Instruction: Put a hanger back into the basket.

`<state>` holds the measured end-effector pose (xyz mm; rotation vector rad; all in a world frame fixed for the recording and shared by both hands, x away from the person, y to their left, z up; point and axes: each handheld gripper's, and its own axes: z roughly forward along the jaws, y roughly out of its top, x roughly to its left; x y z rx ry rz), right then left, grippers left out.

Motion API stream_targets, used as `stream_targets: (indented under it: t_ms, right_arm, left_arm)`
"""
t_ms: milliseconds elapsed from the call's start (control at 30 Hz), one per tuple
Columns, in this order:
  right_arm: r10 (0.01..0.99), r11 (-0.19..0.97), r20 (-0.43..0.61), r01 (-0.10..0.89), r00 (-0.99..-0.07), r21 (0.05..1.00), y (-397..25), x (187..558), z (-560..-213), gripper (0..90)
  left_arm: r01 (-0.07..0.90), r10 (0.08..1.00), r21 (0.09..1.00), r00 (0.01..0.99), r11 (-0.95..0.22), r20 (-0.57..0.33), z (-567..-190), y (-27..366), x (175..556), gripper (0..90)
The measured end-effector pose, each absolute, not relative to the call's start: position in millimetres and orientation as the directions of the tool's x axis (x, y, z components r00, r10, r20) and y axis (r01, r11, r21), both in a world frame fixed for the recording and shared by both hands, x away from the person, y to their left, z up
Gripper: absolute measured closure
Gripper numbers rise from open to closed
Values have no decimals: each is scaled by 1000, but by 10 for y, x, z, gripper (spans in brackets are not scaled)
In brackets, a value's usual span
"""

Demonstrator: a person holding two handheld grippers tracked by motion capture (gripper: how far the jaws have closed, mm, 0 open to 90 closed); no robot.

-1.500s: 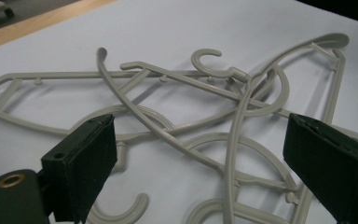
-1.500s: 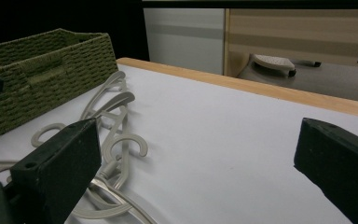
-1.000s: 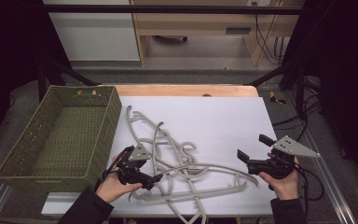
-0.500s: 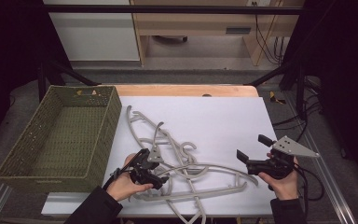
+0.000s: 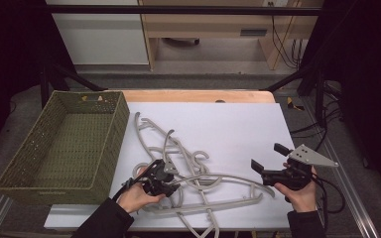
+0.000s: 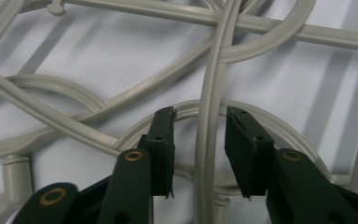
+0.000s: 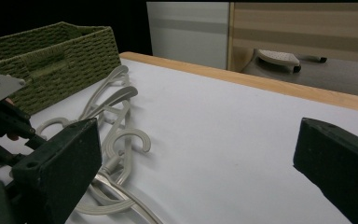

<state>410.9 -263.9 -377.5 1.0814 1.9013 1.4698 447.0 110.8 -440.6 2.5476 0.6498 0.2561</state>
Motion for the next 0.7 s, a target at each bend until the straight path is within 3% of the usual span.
stream_targets:
  t_ms: [333,700]
  right_arm:
    - [827,99,81,286,-557,953,-2641,4106,-3773,11]
    - [824,98,81,283,-560,954,-2650,4105,-3769,12]
  left_arm:
    - [393,485,477,871,-786,80,-4449,1072,4457,786]
    - [367,461,512,885,-777,66,-4406,1080,4390,812]
